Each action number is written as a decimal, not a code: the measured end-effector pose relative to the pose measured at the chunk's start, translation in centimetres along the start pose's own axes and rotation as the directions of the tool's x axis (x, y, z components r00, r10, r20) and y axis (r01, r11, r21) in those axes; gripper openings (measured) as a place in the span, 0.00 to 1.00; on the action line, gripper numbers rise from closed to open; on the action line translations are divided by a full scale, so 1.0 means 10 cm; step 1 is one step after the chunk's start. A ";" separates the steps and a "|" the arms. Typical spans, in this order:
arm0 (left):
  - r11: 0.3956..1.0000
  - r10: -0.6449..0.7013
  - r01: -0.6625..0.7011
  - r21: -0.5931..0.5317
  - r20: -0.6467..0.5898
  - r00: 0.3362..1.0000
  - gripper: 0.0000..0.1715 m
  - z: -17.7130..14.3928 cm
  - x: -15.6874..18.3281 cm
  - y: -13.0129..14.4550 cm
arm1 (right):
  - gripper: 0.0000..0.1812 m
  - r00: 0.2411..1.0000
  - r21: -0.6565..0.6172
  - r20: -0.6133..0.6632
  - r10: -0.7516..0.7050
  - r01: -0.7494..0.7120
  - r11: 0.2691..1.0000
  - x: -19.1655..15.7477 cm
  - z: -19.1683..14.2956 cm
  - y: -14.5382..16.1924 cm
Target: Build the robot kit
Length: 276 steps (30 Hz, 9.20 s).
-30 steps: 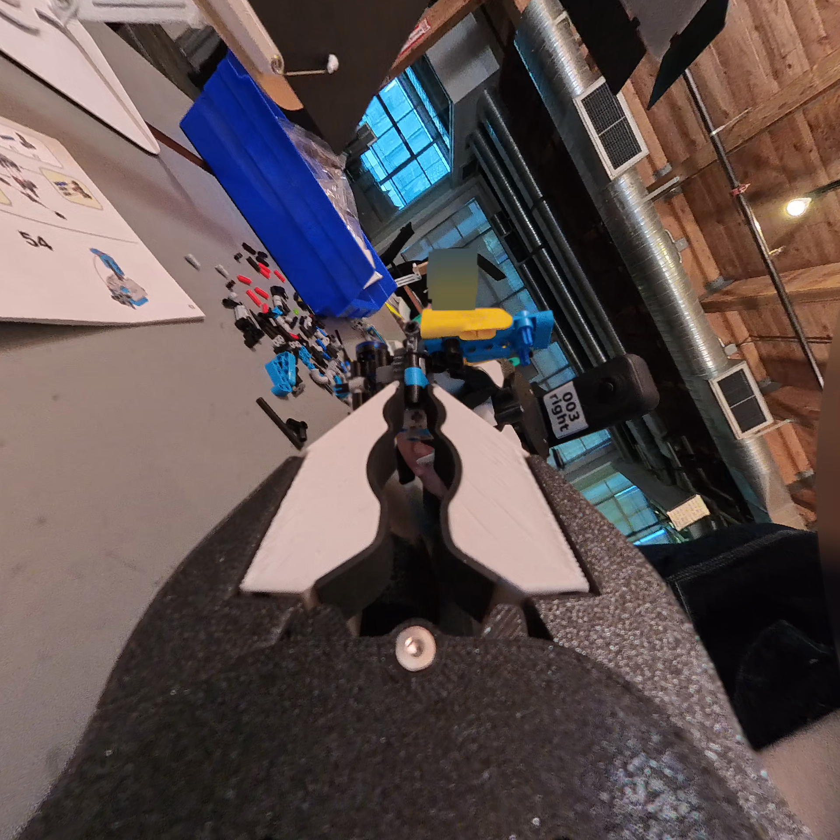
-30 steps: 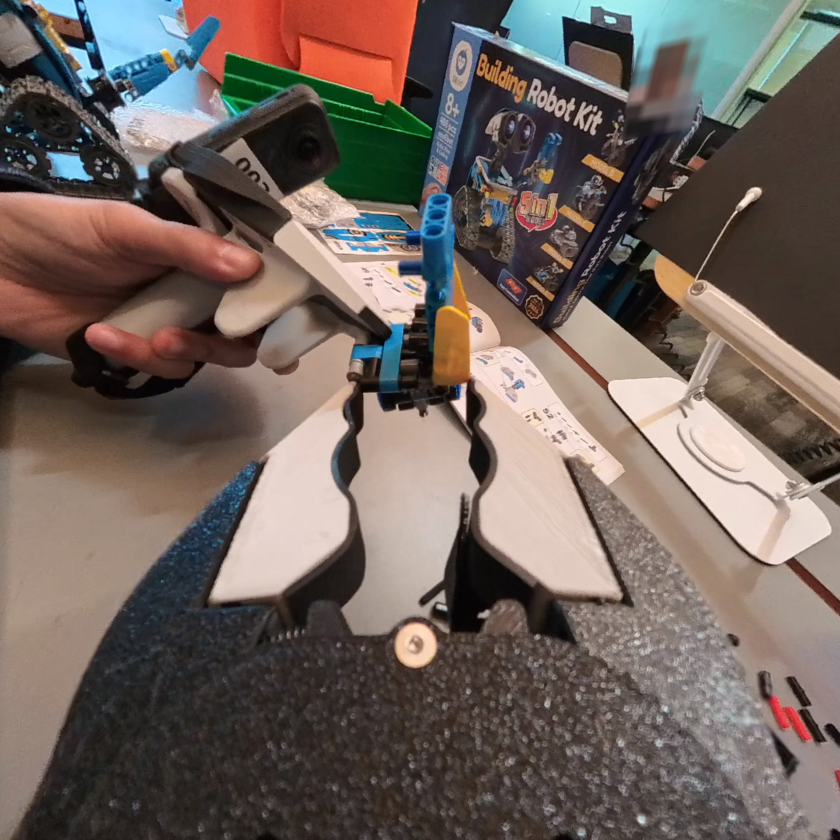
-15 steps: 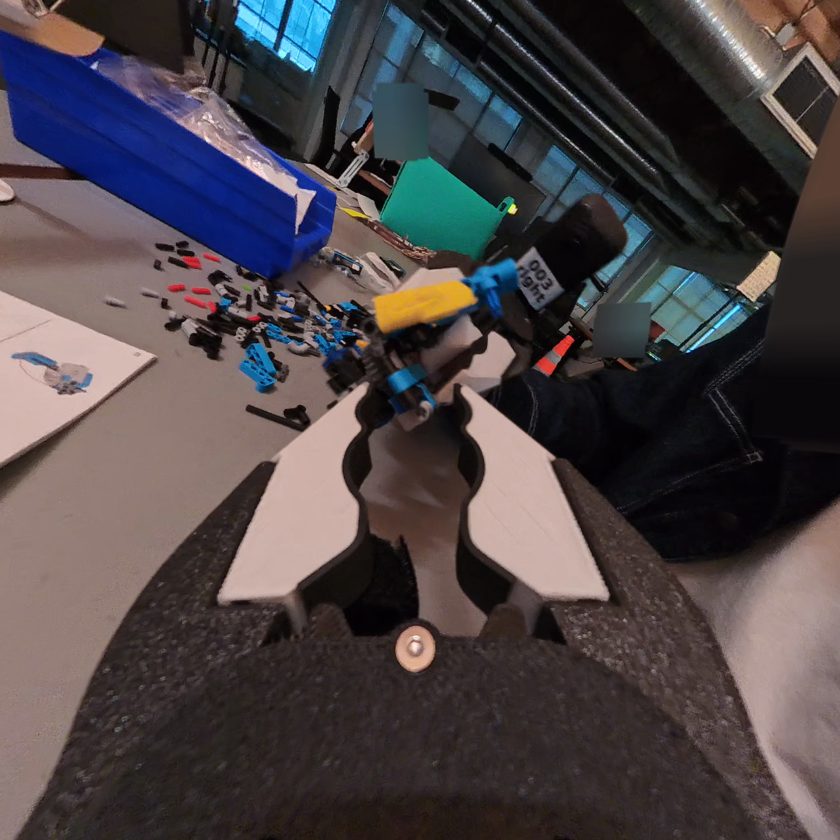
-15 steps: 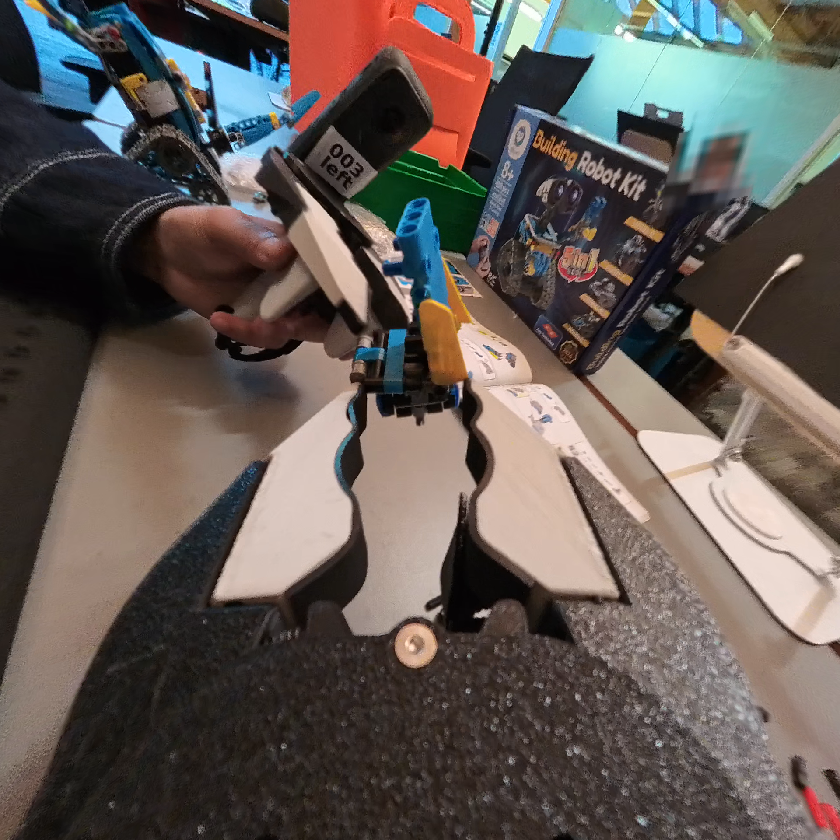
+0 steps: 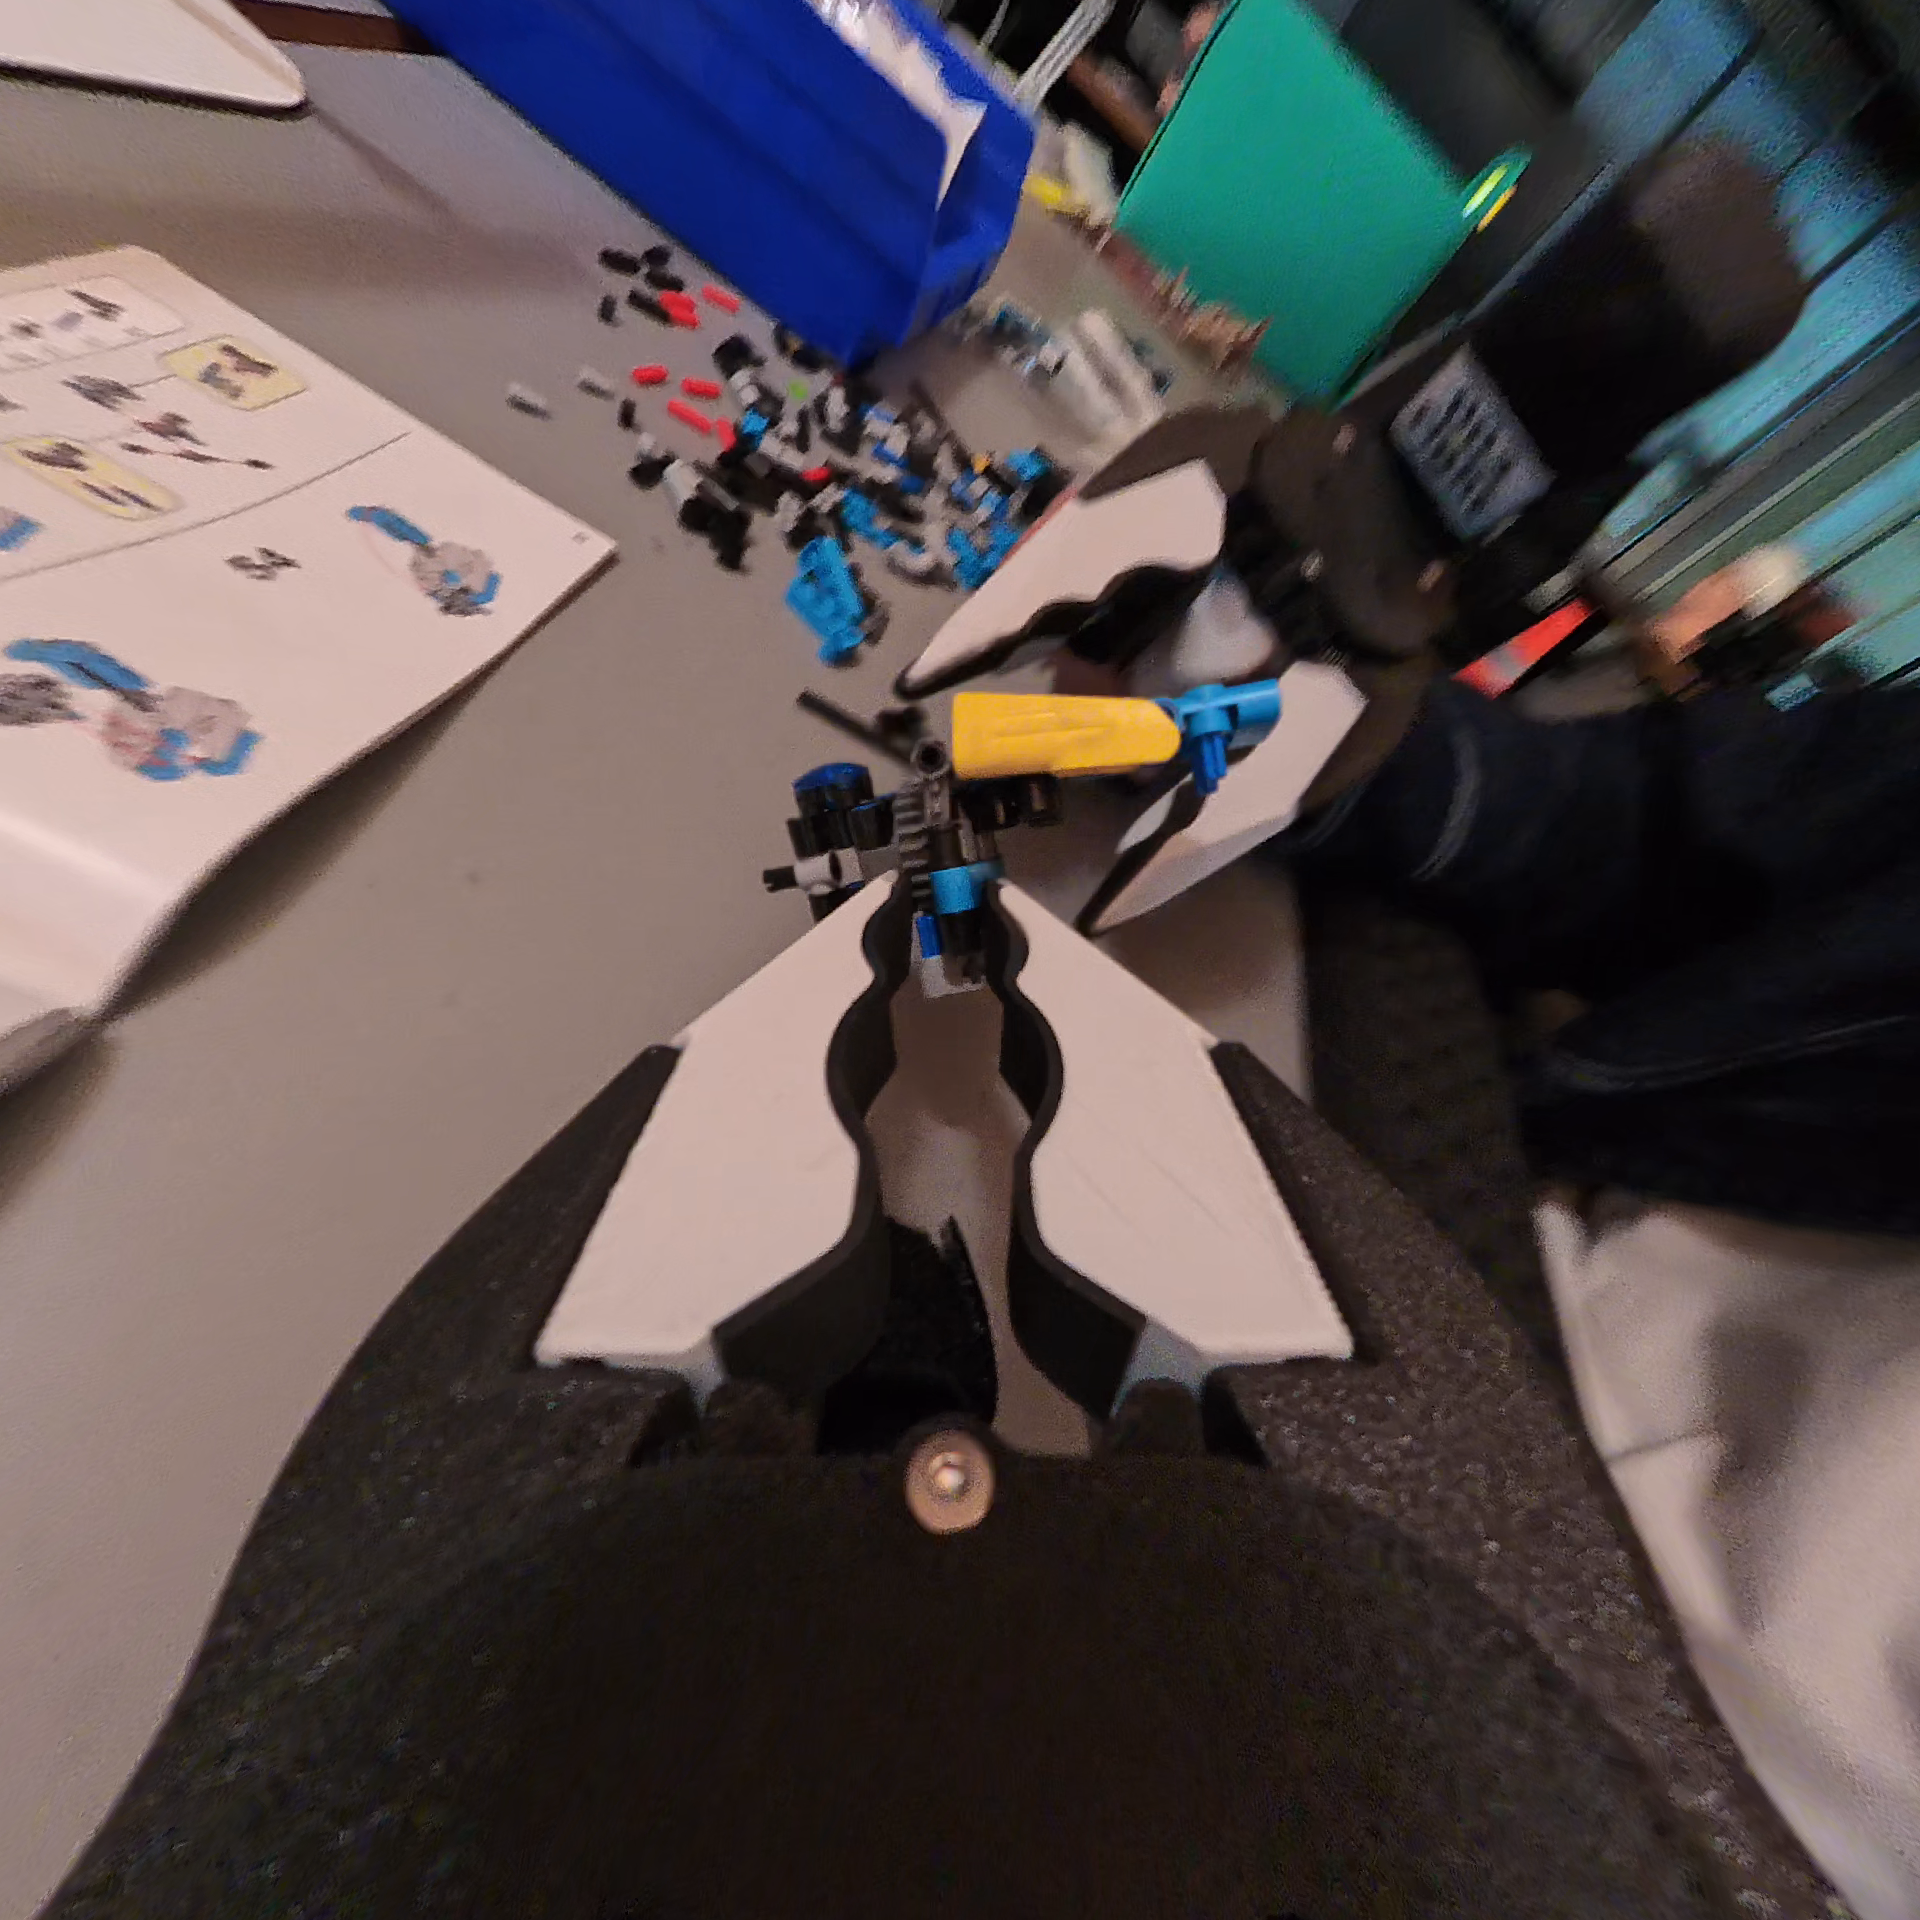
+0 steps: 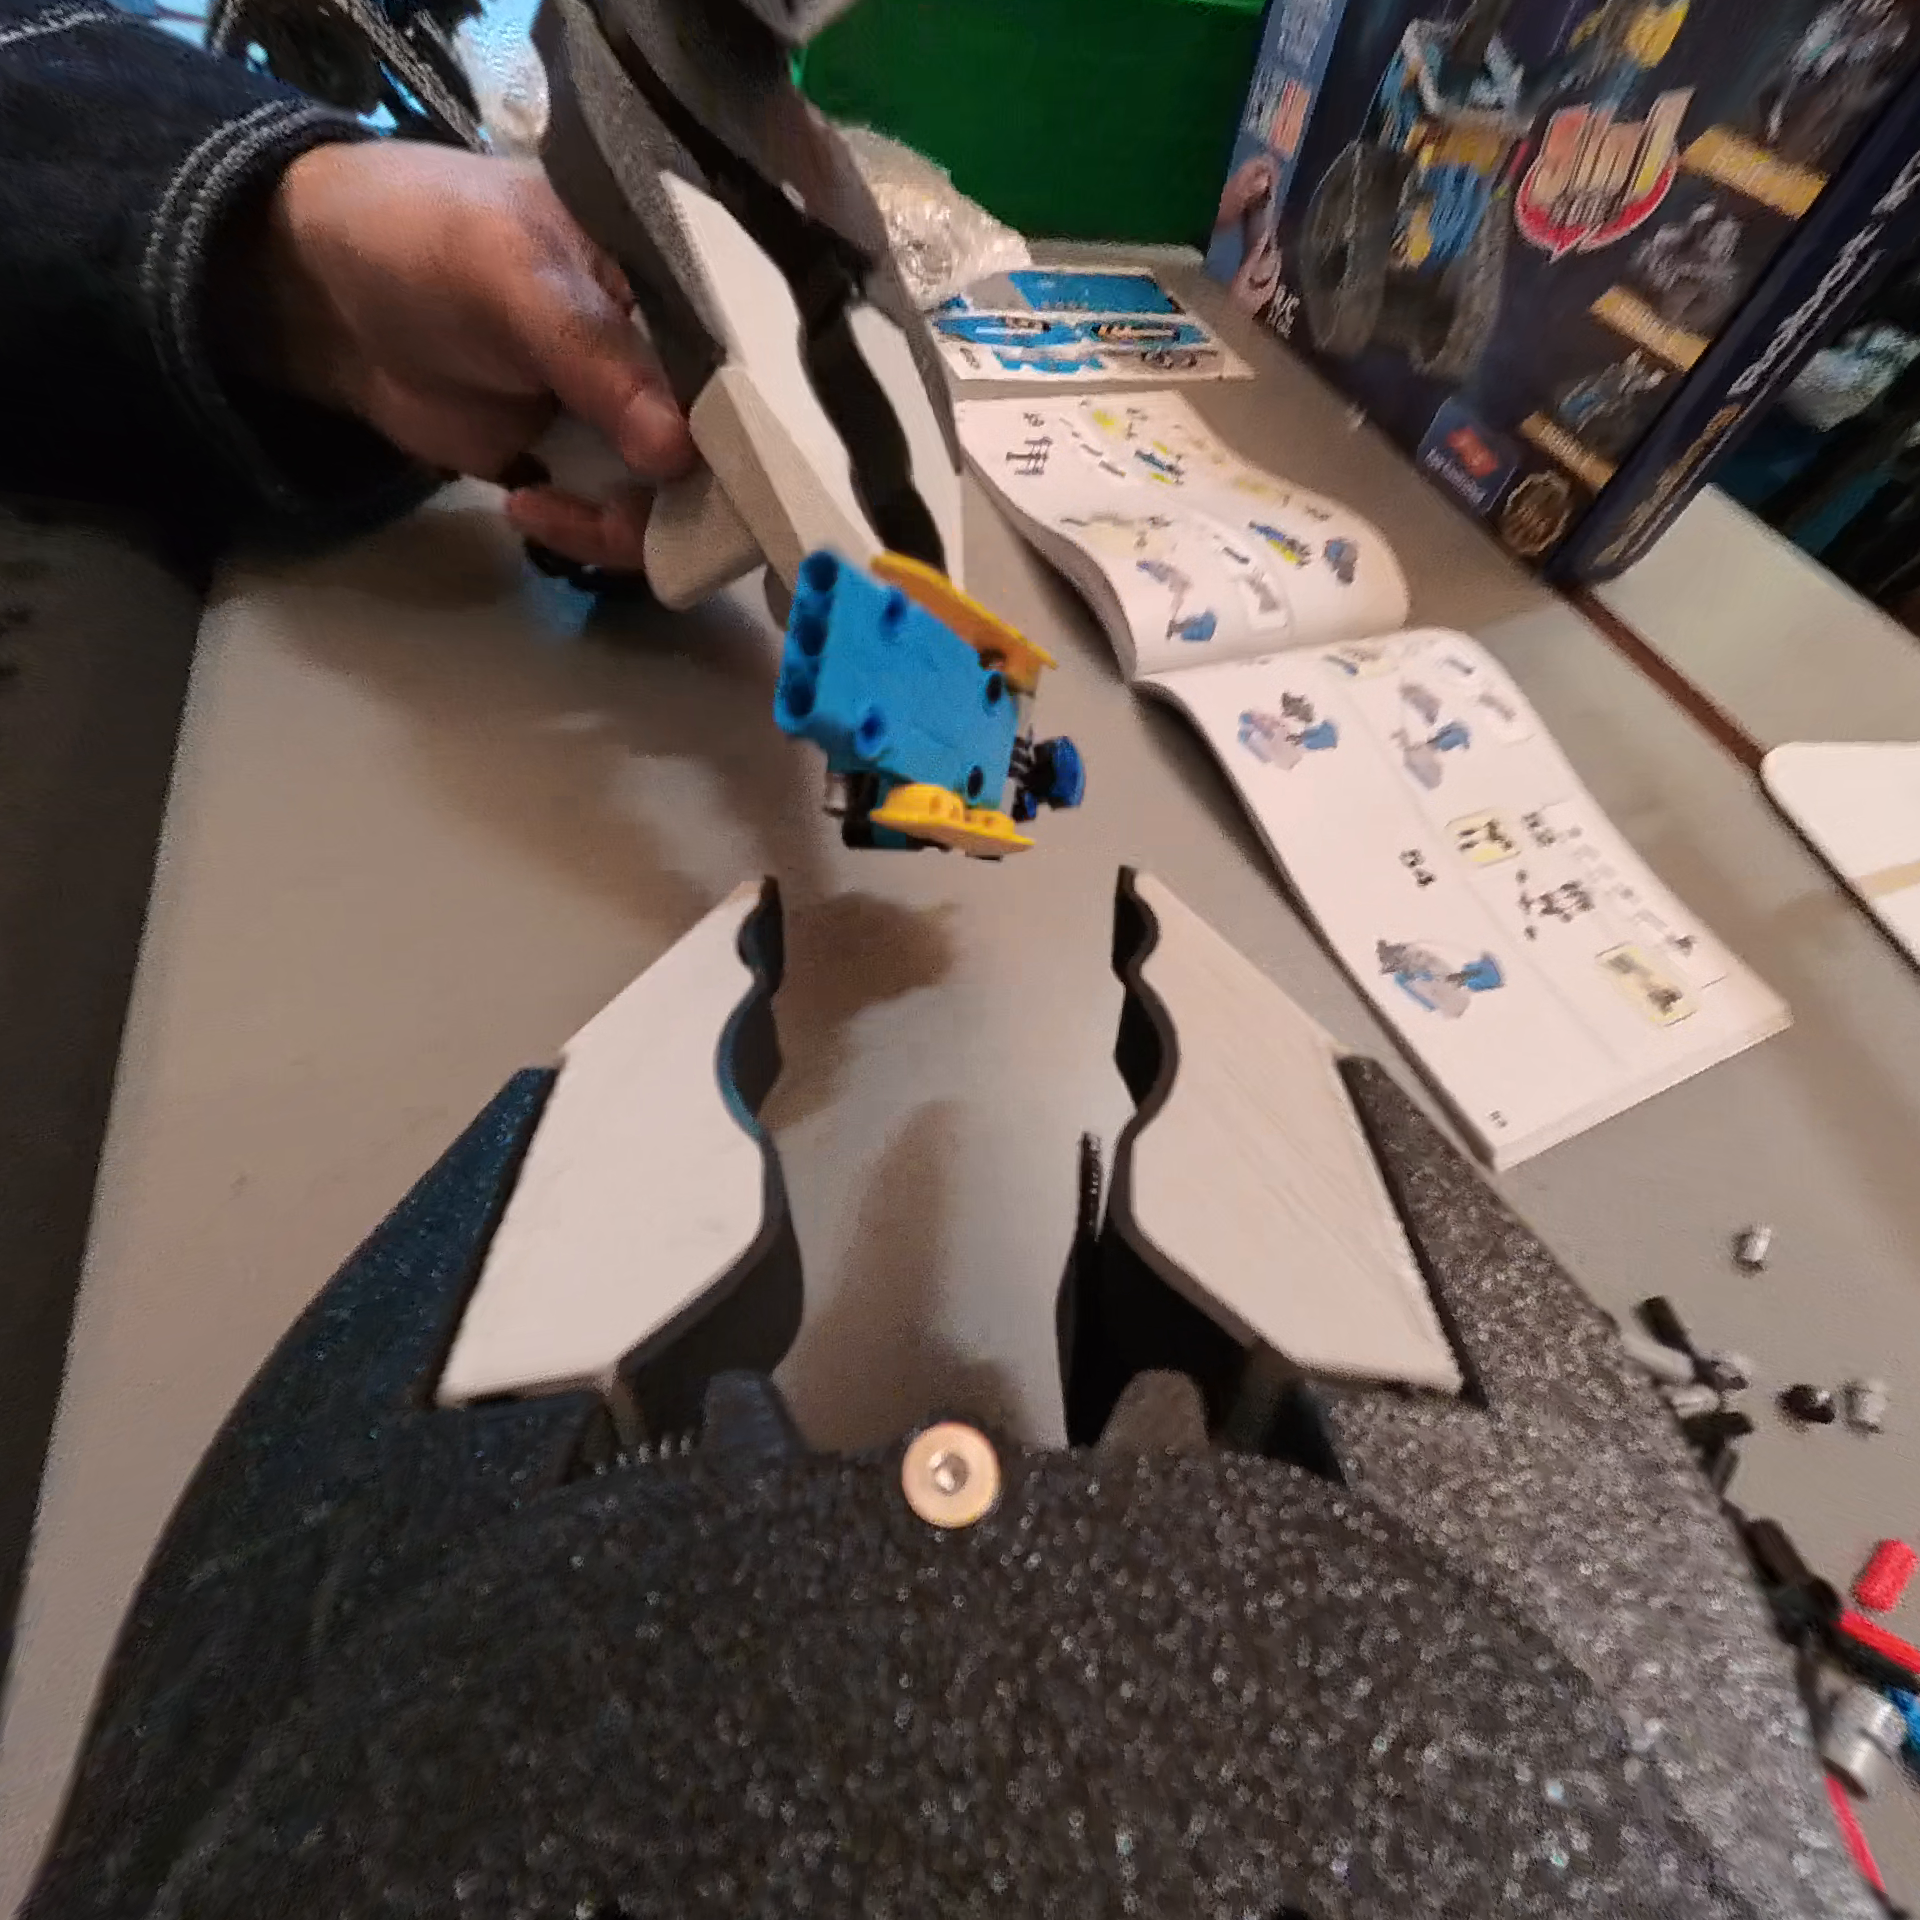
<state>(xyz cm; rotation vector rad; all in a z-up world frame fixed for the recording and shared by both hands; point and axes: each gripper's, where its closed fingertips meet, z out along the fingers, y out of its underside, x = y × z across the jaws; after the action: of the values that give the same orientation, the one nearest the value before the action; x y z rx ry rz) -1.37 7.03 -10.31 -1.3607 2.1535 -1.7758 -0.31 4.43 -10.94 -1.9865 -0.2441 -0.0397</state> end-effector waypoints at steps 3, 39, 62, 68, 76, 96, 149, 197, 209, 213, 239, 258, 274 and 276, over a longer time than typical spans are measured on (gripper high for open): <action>0.969 0.230 -0.213 -0.125 0.132 0.964 0.07 -0.08 -0.13 0.14 | 0.30 0.987 0.020 0.126 0.097 -0.101 0.995 -0.15 -0.06 -0.05; 0.836 0.523 -0.505 -0.215 0.030 0.852 0.06 0.02 -0.01 0.37 | 0.11 0.908 -0.072 0.398 0.132 -0.113 0.991 -0.20 0.15 0.02; 0.853 0.497 -0.467 -0.234 0.092 0.863 0.05 0.01 -0.08 0.35 | 0.29 0.951 -0.108 0.198 0.237 -0.219 0.970 -0.29 0.22 0.03; 0.842 0.517 -0.475 -0.254 0.137 0.845 0.05 0.04 -0.07 0.34 | 0.37 0.895 -0.120 0.188 0.405 -0.388 0.914 -0.30 0.20 0.01; 0.828 0.541 -0.494 -0.267 0.145 0.829 0.05 0.06 -0.03 0.35 | 0.29 0.876 -0.164 0.125 0.465 -0.444 0.881 -0.35 0.23 0.07; 0.784 0.605 -0.570 -0.246 0.097 0.791 0.05 0.05 0.01 0.37 | 0.31 0.957 -0.195 0.168 0.238 -0.204 0.959 -0.43 0.17 0.14; 0.866 0.471 -0.438 -0.241 0.104 0.876 0.10 0.04 -0.04 0.40 | 0.32 0.721 -0.162 0.449 0.529 -0.516 0.841 -0.42 0.07 0.01; 0.924 0.345 -0.316 -0.215 0.113 0.932 0.07 0.01 -0.08 0.39 | 0.32 0.792 -0.210 0.514 0.330 -0.257 0.943 -0.49 0.19 0.11; 0.961 0.247 -0.216 -0.175 0.187 0.951 0.06 -0.01 -0.17 0.31 | 0.38 0.894 -0.173 0.318 0.317 -0.273 0.946 -0.30 0.10 0.03; 0.992 0.097 -0.079 -0.095 0.205 0.974 0.05 -0.01 -0.20 0.21 | 0.40 0.921 -0.090 0.217 0.323 -0.310 0.946 -0.23 0.06 -0.18; 0.950 0.308 -0.269 -0.156 0.342 0.888 0.05 0.09 -0.18 0.24 | 0.23 0.846 -0.232 -0.009 0.533 -0.520 0.822 -0.17 0.34 0.14; 0.933 0.357 -0.310 -0.182 0.368 0.858 0.05 0.13 -0.14 0.26 | 0.16 0.815 -0.228 -0.128 0.565 -0.578 0.783 -0.14 0.22 0.15; 0.937 0.347 -0.303 -0.171 0.379 0.858 0.05 0.11 -0.16 0.24 | 0.10 0.929 -0.332 -0.201 0.311 -0.363 0.870 -0.04 0.16 0.27; 0.935 0.354 -0.310 -0.173 0.376 0.857 0.04 0.11 -0.15 0.24 | 0.18 0.901 -0.244 -0.159 0.403 -0.432 0.868 -0.02 0.17 0.15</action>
<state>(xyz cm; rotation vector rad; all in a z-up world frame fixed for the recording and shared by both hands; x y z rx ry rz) -1.29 6.98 -13.34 -1.1527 2.1116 -1.1530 -0.36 5.39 -13.01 -2.2676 0.2806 0.1093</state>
